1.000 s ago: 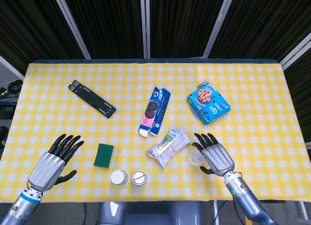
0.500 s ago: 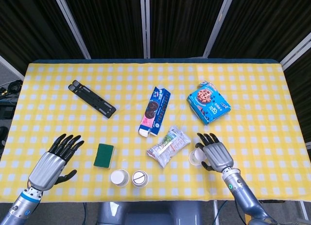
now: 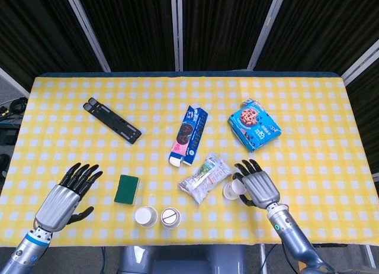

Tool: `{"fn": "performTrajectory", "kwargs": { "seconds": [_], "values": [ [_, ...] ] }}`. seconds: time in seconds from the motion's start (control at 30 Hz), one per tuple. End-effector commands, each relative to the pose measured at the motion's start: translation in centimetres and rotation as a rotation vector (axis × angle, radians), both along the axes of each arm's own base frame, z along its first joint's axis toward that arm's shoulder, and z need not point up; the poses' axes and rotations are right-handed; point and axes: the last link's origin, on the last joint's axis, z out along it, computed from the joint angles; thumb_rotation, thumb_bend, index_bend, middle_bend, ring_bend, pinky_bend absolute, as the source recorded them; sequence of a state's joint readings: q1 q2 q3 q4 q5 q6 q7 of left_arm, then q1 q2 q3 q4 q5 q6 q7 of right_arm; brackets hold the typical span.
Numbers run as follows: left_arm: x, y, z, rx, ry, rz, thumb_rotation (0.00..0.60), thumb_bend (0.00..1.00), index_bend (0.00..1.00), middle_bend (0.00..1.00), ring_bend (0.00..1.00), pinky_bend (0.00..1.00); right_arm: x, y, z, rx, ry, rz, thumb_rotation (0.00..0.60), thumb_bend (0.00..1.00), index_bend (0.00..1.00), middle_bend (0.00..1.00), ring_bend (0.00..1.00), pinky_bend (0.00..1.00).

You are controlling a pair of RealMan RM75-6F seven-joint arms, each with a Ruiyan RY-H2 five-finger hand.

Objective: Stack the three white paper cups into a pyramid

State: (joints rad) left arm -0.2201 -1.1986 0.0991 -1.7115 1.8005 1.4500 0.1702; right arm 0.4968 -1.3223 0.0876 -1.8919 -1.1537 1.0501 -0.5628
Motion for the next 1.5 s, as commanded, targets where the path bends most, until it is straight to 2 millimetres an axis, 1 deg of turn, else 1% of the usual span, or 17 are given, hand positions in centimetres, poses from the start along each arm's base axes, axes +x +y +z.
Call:
{"fn": "performTrajectory", "kwargs": {
  "seconds": [0.03, 0.13, 0.2, 0.23, 0.33, 0.47, 0.67, 0.9, 1.23, 1.5],
  "values": [
    [0.0, 0.0, 0.0, -0.001, 0.001, -0.001, 0.6, 0.22, 0.04, 0.0, 0.0, 0.0, 1.5, -0.4, 0.1, -0.008, -0.029, 0.033, 0.6, 0.33, 0.44, 0.13, 0.0, 0.0],
    [0.0, -0.1, -0.1, -0.003, 0.003, -0.003, 0.6, 0.22, 0.04, 0.0, 0.0, 0.0, 2.9, -0.9, 0.0, -0.008, -0.068, 0.057, 0.6, 0.33, 0.45, 0.14, 0.0, 0.0],
    [0.1, -0.2, -0.1, -0.009, 0.005, -0.007, 0.6, 0.22, 0.04, 0.0, 0.0, 0.0, 5.1, -1.3, -0.3, -0.002, -0.133, 0.103, 0.6, 0.33, 0.45, 0.14, 0.0, 0.0],
    [0.1, -0.2, -0.1, -0.01, 0.006, -0.008, 0.6, 0.22, 0.04, 0.0, 0.0, 0.0, 6.9, -1.5, -0.5, 0.011, -0.163, 0.149, 0.6, 0.33, 0.46, 0.14, 0.0, 0.0],
    [0.0, -0.1, -0.1, -0.011, 0.003, -0.007, 0.6, 0.22, 0.04, 0.0, 0.0, 0.0, 8.7, -1.7, -0.9, 0.029, -0.172, 0.193, 0.6, 0.33, 0.46, 0.14, 0.0, 0.0],
    [-0.1, 0.2, 0.0, -0.013, -0.002, -0.002, 0.6, 0.22, 0.04, 0.0, 0.0, 0.0, 11.2, -1.4, -1.4, 0.062, -0.188, 0.242, 0.6, 0.33, 0.46, 0.14, 0.0, 0.0],
    [-0.2, 0.3, 0.1, -0.015, -0.005, 0.005, 0.6, 0.22, 0.04, 0.0, 0.0, 0.0, 13.9, -0.9, -2.6, 0.118, -0.211, 0.274, 0.6, 0.33, 0.46, 0.14, 0.0, 0.0],
    [-0.2, 0.3, 0.3, -0.014, -0.01, 0.003, 0.6, 0.22, 0.04, 0.0, 0.0, 0.0, 15.1, -0.3, -3.6, 0.164, -0.227, 0.287, 0.6, 0.33, 0.46, 0.14, 0.0, 0.0],
    [-0.2, 0.3, 0.3, -0.014, -0.008, 0.006, 0.6, 0.22, 0.04, 0.0, 0.0, 0.0, 16.8, 0.7, -3.8, 0.206, -0.269, 0.299, 0.6, 0.33, 0.46, 0.15, 0.0, 0.0],
    [-0.2, 0.3, 0.3, -0.013, -0.008, 0.006, 0.6, 0.22, 0.04, 0.0, 0.0, 0.0, 17.2, 2.0, -4.2, 0.236, -0.263, 0.306, 0.6, 0.33, 0.46, 0.15, 0.0, 0.0]
  ]
}}
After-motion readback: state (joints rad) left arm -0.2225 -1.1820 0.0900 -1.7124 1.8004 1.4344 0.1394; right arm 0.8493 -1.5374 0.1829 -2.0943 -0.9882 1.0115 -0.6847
